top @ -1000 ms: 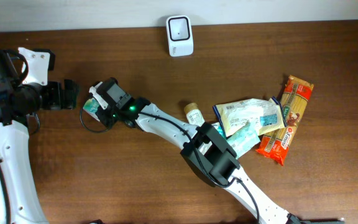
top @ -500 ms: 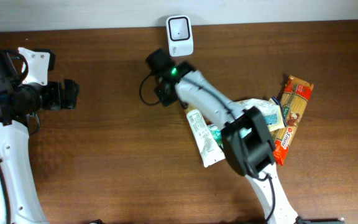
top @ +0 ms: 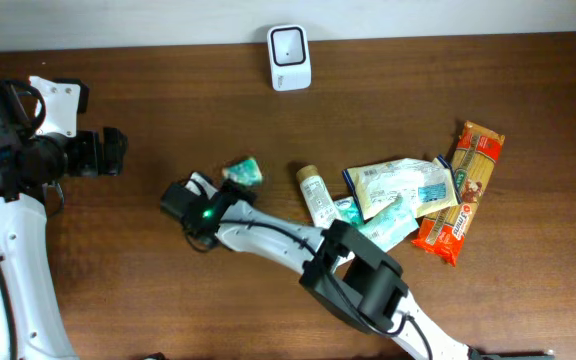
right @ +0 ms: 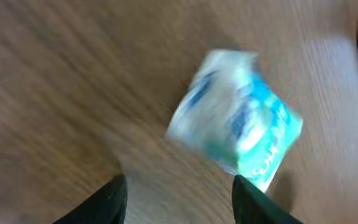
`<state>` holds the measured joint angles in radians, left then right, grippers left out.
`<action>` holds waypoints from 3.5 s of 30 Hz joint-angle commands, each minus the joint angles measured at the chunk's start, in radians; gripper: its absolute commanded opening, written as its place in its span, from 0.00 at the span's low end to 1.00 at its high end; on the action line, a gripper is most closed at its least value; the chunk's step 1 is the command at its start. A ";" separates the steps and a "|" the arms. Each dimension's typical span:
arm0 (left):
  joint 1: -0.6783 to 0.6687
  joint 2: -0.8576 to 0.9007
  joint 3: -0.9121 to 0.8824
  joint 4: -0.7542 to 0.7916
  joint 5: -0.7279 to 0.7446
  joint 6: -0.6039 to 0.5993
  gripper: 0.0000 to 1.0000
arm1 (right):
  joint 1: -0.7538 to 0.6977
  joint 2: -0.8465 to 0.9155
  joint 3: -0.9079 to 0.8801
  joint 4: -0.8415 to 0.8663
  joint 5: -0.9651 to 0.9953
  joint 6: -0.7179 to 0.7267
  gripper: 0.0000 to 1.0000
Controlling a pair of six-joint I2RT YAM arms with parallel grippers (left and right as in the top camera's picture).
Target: Scan the item barcode
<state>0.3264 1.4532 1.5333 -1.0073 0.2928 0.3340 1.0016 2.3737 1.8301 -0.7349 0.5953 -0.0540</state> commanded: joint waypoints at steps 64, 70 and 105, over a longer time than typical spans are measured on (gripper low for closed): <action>-0.003 0.000 0.002 0.000 0.014 0.012 0.99 | -0.533 0.077 0.462 -0.593 -1.411 -0.408 0.04; -0.003 0.000 0.002 0.000 0.014 0.012 0.99 | -0.673 -0.011 0.719 -0.720 -1.895 -0.408 0.04; -0.003 0.000 0.002 0.000 0.014 0.012 0.99 | -0.567 0.283 0.678 0.139 -0.160 -0.152 0.04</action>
<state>0.3264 1.4528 1.5333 -1.0080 0.2928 0.3340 0.4217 2.6629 2.5053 -0.5934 0.4221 -0.2054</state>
